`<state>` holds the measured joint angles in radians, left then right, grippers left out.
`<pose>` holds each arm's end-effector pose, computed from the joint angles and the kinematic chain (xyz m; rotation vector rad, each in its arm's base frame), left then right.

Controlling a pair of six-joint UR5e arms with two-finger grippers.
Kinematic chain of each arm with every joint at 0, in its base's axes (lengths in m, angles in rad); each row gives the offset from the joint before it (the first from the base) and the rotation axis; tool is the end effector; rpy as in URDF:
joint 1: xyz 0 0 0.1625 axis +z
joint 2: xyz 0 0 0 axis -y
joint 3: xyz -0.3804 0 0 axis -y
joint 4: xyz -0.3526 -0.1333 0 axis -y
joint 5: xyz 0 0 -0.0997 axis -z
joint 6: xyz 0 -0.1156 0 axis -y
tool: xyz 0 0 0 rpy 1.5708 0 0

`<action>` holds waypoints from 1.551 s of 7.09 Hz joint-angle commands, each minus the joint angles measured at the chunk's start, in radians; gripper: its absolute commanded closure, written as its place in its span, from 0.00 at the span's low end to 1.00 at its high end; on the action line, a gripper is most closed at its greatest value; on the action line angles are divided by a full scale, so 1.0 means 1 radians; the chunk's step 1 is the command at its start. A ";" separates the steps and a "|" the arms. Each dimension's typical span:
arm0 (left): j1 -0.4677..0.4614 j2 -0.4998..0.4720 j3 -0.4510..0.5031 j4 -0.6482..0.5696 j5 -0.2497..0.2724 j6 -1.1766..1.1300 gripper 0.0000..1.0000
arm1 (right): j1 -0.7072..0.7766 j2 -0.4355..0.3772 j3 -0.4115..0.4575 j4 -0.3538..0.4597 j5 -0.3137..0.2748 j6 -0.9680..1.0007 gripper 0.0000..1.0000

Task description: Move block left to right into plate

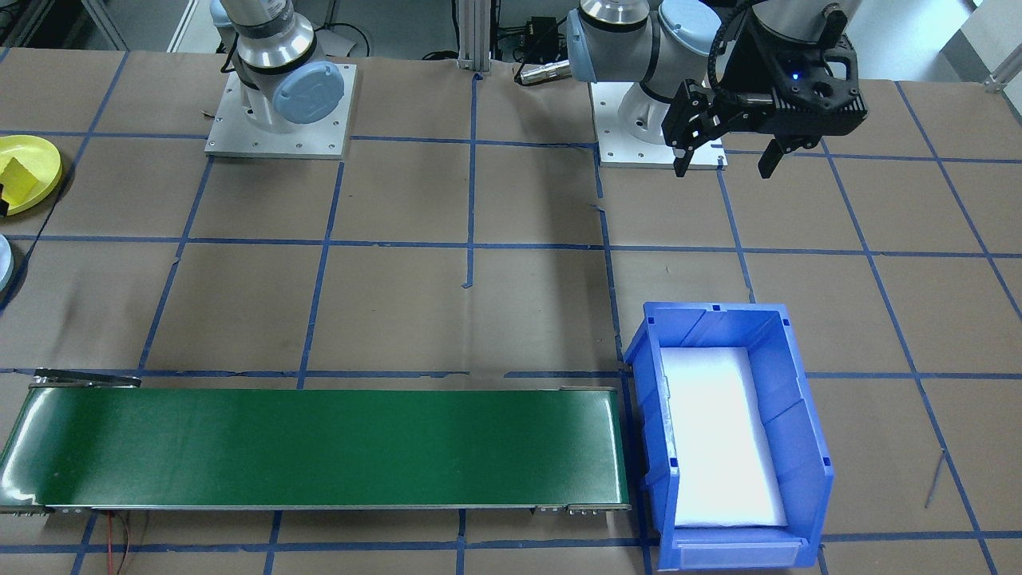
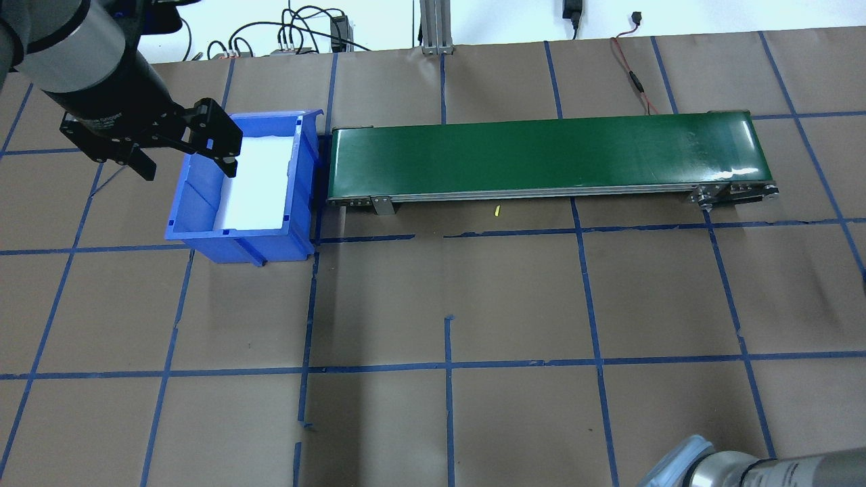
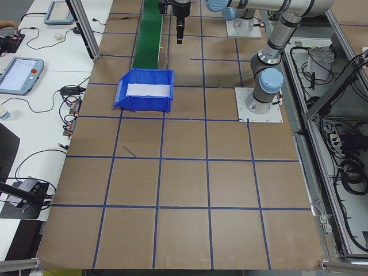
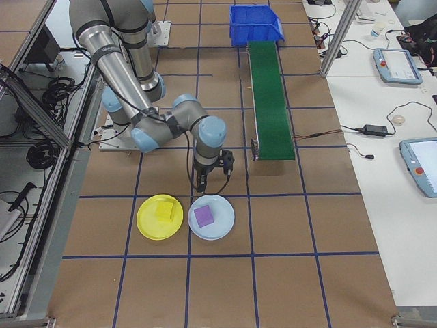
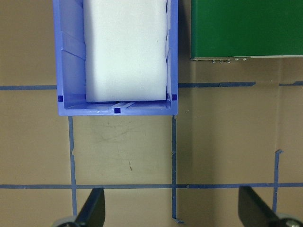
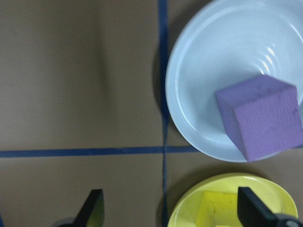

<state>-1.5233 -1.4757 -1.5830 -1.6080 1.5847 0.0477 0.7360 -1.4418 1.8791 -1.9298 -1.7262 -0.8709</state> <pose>-0.1116 -0.4259 0.4595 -0.0002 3.1247 -0.0703 -0.2626 -0.3936 0.2688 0.0651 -3.0867 -0.2606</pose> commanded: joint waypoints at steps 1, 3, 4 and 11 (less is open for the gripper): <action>0.000 0.000 0.000 -0.004 0.000 0.000 0.00 | 0.330 -0.044 -0.051 0.082 0.087 0.241 0.00; 0.002 0.000 0.000 -0.004 0.004 0.001 0.00 | 0.654 -0.158 -0.110 0.213 0.102 0.636 0.00; 0.002 0.000 0.001 -0.004 0.001 0.001 0.00 | 0.786 -0.164 -0.189 0.282 0.108 0.765 0.00; -0.003 -0.003 -0.002 -0.018 0.001 0.000 0.00 | 0.896 -0.146 -0.226 0.322 0.180 0.856 0.00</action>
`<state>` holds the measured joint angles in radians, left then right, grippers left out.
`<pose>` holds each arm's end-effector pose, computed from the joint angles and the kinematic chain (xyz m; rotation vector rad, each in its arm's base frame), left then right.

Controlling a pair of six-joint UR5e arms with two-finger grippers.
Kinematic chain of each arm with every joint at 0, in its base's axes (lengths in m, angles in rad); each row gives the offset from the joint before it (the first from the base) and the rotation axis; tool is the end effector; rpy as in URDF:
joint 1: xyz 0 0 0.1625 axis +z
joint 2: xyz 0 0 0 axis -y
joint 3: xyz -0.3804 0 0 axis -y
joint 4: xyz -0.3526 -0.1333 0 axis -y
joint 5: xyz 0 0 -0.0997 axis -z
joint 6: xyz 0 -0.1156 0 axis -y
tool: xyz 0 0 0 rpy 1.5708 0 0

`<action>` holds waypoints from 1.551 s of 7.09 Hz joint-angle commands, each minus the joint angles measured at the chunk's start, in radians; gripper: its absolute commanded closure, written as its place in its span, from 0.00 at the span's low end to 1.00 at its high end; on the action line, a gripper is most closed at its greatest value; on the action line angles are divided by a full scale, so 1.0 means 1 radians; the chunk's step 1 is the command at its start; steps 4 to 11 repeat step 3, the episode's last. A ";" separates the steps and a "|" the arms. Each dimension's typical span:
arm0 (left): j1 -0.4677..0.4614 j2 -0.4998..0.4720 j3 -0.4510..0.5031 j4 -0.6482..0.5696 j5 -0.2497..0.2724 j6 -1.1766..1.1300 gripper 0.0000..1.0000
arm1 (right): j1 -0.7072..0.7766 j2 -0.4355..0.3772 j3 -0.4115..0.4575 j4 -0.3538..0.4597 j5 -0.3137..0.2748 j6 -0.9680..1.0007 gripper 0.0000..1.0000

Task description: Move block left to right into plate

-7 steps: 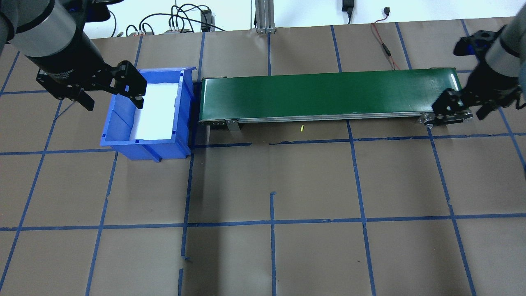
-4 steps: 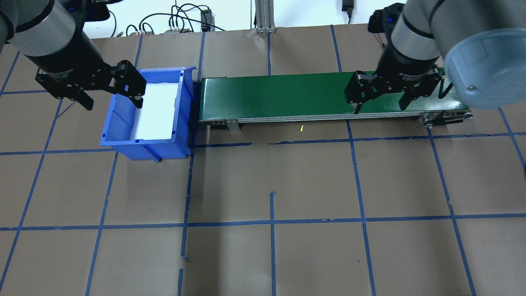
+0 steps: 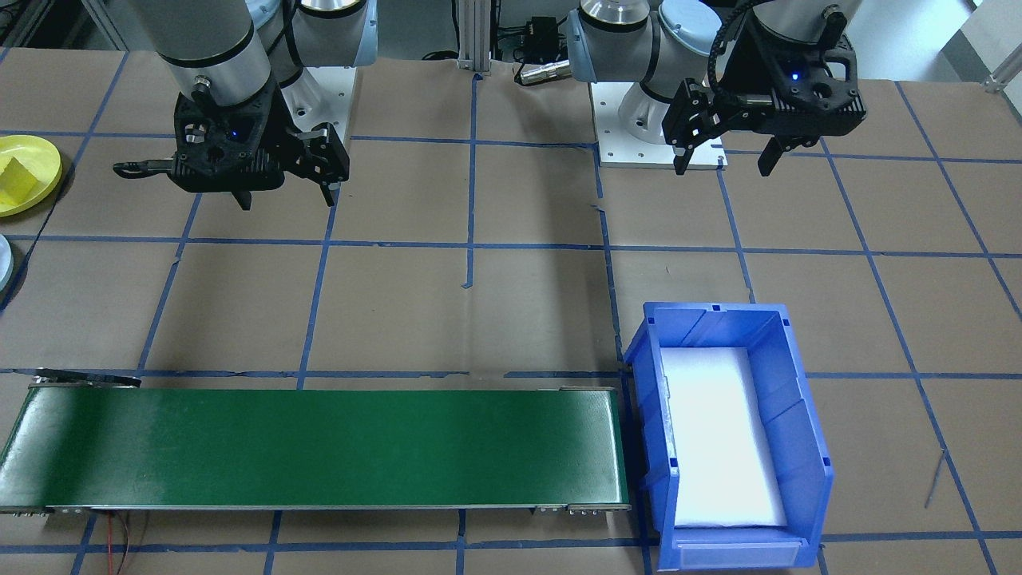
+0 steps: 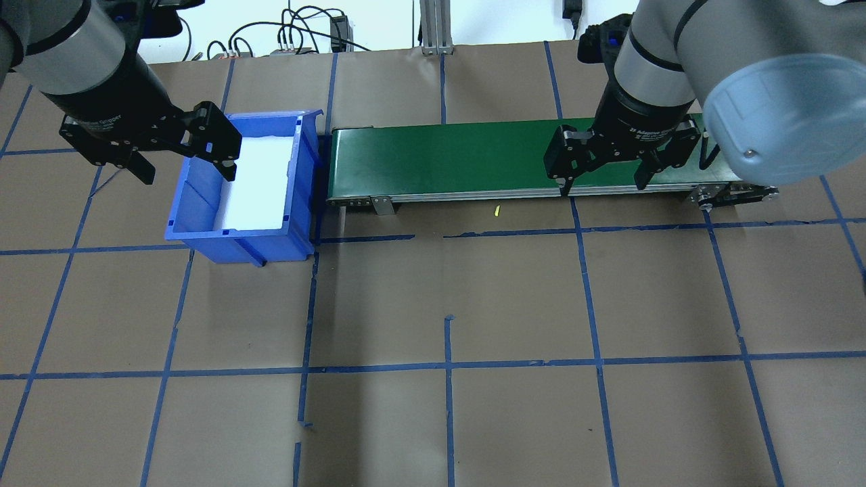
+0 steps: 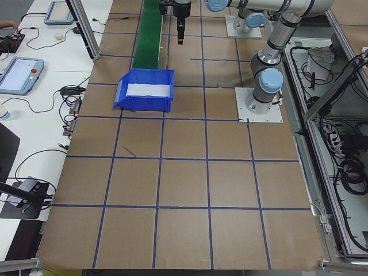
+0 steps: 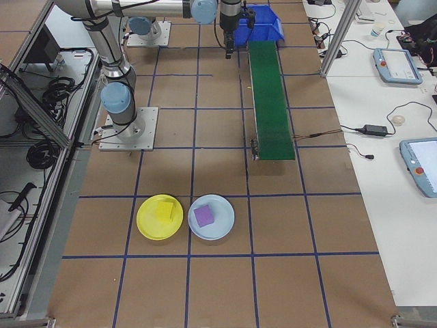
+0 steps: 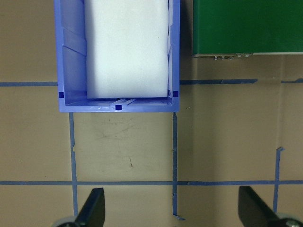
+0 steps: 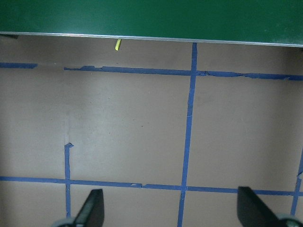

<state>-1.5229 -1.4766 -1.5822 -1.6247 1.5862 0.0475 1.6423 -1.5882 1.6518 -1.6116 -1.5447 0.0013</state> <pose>-0.1113 -0.4244 0.4577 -0.0010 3.1245 -0.0439 0.1676 -0.4314 0.4026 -0.1089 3.1142 0.0370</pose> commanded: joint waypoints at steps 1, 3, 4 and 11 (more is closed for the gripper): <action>-0.012 -0.002 -0.019 -0.029 0.006 0.000 0.00 | -0.010 0.000 0.002 0.009 -0.003 -0.017 0.00; -0.016 -0.001 -0.012 -0.027 0.011 0.003 0.00 | -0.010 0.000 0.002 0.013 -0.005 -0.017 0.00; -0.016 -0.001 -0.012 -0.027 0.011 0.003 0.00 | -0.010 0.000 0.002 0.013 -0.005 -0.017 0.00; -0.016 -0.001 -0.012 -0.027 0.011 0.003 0.00 | -0.010 0.000 0.002 0.013 -0.005 -0.017 0.00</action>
